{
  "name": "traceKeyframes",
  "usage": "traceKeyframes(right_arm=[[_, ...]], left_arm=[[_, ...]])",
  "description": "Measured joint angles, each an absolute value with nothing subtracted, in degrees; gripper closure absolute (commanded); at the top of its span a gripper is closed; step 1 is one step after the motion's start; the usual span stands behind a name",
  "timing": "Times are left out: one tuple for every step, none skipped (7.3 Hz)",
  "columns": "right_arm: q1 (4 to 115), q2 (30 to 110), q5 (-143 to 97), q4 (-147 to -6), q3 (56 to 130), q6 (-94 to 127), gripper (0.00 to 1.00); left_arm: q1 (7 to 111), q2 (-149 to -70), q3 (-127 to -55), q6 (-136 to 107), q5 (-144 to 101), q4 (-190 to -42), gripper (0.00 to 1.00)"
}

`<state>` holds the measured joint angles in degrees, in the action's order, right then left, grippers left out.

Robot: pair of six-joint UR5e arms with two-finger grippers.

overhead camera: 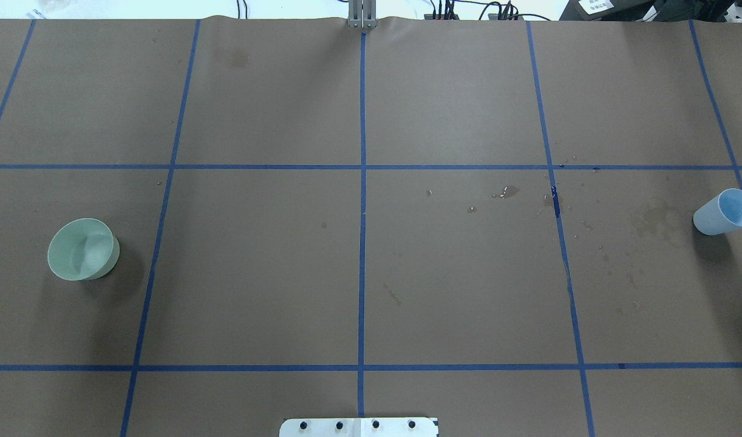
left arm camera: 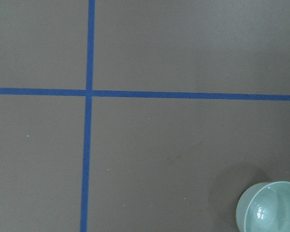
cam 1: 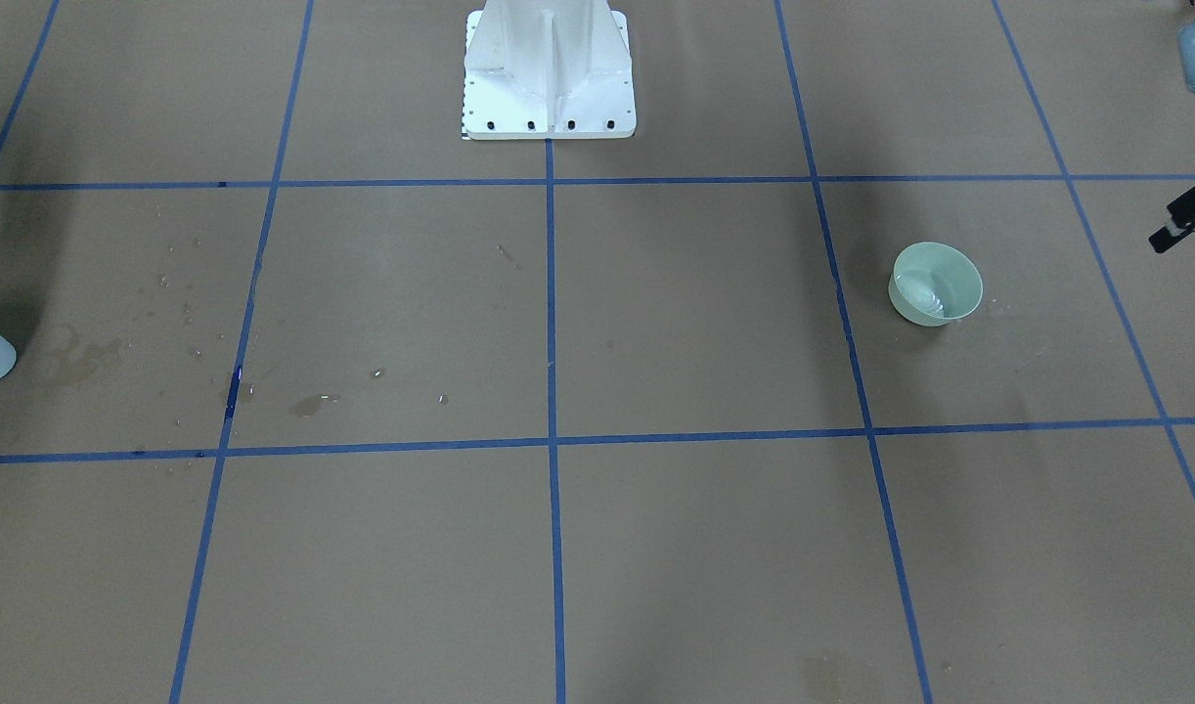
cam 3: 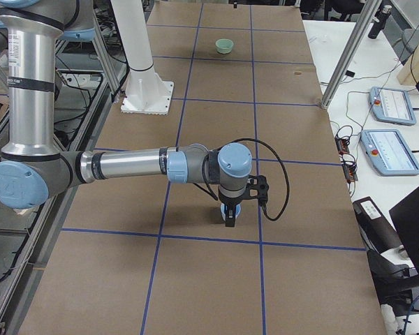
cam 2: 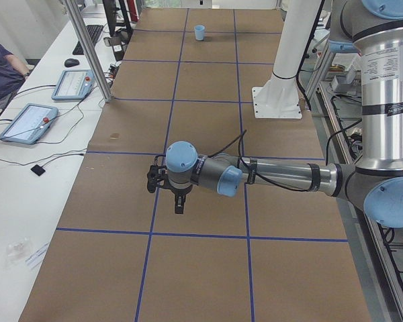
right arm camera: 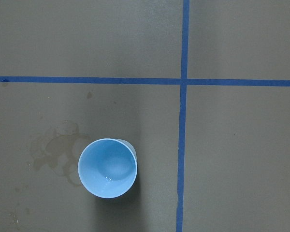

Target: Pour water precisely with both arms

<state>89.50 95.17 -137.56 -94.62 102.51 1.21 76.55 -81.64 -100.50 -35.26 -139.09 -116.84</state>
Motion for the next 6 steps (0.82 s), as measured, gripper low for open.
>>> traceKeyframes(right_arm=[[89.48,95.01,-137.53,-94.63,102.5,1.31,0.01],[89.48,94.91,-137.7,-94.68,102.5,1.43,0.01],[89.47,94.87,-137.93,-94.76,102.56,1.54,0.01],[89.47,94.85,-138.07,-94.81,102.6,1.61,0.01],[89.47,94.84,-138.11,-94.83,102.62,1.65,0.01],[89.47,94.81,-138.1,-94.83,102.61,1.66,0.01]], left_arm=[[71.67,-81.13,-100.48,-43.12,-136.05,-121.91,0.0],[67.67,-80.75,-100.46,-48.17,-133.83,-125.29,0.0],[64.58,-80.38,-100.47,-51.04,-132.08,-127.48,0.0],[61.21,-80.07,-100.51,-53.04,-129.62,-128.66,0.0],[57.58,-80.02,-100.51,-55.58,-127.07,-129.68,0.0],[54.62,-80.15,-100.49,-58.04,-125.39,-130.62,0.0]])
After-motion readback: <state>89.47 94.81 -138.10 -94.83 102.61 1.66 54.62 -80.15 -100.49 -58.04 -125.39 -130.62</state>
